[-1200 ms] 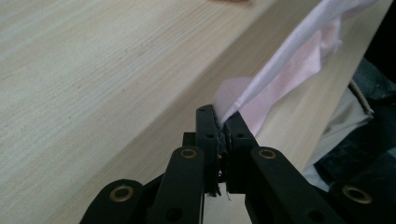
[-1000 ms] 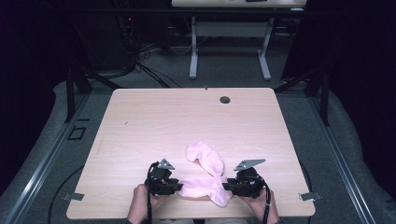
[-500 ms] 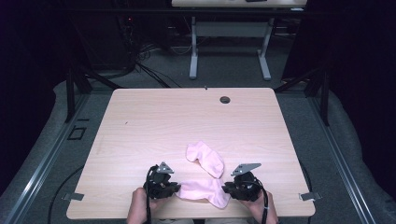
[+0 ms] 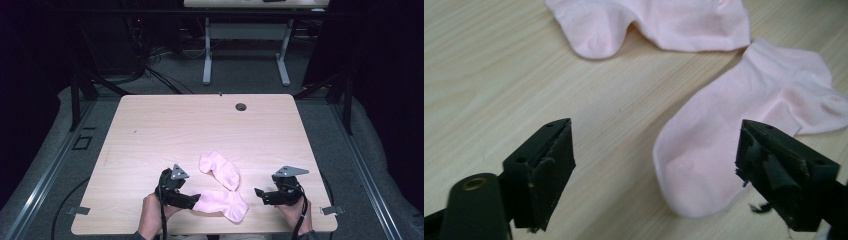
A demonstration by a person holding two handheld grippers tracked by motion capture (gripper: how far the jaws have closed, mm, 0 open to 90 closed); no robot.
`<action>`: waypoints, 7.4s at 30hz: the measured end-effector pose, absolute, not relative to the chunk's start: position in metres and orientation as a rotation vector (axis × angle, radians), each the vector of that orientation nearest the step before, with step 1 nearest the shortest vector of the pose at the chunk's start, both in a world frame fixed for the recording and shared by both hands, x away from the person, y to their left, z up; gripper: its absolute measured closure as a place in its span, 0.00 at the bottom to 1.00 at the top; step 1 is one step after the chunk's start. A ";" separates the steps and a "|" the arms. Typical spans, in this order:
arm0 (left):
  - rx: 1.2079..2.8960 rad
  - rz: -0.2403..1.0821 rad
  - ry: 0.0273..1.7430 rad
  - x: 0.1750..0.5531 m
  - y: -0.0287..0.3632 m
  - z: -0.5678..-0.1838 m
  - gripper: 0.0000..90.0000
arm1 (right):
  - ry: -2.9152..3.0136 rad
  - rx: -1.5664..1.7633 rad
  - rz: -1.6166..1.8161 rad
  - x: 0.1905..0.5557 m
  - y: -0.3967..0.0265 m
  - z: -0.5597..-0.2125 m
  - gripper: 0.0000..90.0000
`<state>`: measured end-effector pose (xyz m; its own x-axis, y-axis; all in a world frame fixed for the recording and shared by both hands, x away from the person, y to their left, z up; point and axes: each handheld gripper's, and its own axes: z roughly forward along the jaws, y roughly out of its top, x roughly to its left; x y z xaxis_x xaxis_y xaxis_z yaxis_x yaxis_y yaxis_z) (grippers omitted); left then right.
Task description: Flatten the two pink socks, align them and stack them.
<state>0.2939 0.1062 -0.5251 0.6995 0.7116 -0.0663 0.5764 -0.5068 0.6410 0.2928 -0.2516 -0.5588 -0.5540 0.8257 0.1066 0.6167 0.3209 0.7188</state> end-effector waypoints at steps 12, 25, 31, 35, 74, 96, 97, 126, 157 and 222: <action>2.289 0.262 0.961 0.316 0.078 -0.524 0.09 | 2.217 1.407 0.960 0.300 -0.289 -0.577 0.00; 2.318 0.269 0.933 0.337 0.032 -0.514 0.11 | 2.172 1.405 0.893 0.303 -0.295 -0.589 0.00; 2.366 0.258 0.916 0.343 0.005 -0.521 0.18 | 2.154 1.408 0.904 0.302 -0.296 -0.589 0.03; 2.383 0.260 0.905 0.344 -0.007 -0.524 0.24 | 2.150 1.408 0.905 0.301 -0.297 -0.589 0.04; 2.328 0.199 0.849 0.365 -0.016 -0.488 0.93 | 2.149 1.482 1.112 0.297 -0.298 -0.582 0.16; 2.146 0.094 0.786 0.368 -0.039 -0.423 0.92 | 2.143 1.309 1.229 0.321 -0.195 -0.563 0.48; 2.146 0.094 0.786 0.368 -0.039 -0.423 0.92 | 2.143 1.309 1.229 0.321 -0.195 -0.563 0.48; 2.024 -0.068 1.013 0.331 0.074 -0.493 0.90 | 2.314 1.013 0.910 0.260 -0.186 -0.521 0.97; 2.209 0.201 1.059 0.282 0.105 -0.527 0.52 | 2.603 1.138 1.034 0.269 -0.170 -0.555 0.72; 2.247 0.338 1.082 0.267 0.112 -0.560 0.76 | 2.596 1.047 0.888 0.271 -0.176 -0.563 0.89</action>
<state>0.2668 0.1116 -0.5605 0.6324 0.7739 -0.0342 0.6167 -0.4762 0.6268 0.2711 -0.1755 -0.5629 -0.7276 0.6852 0.0337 0.5622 0.5674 0.6017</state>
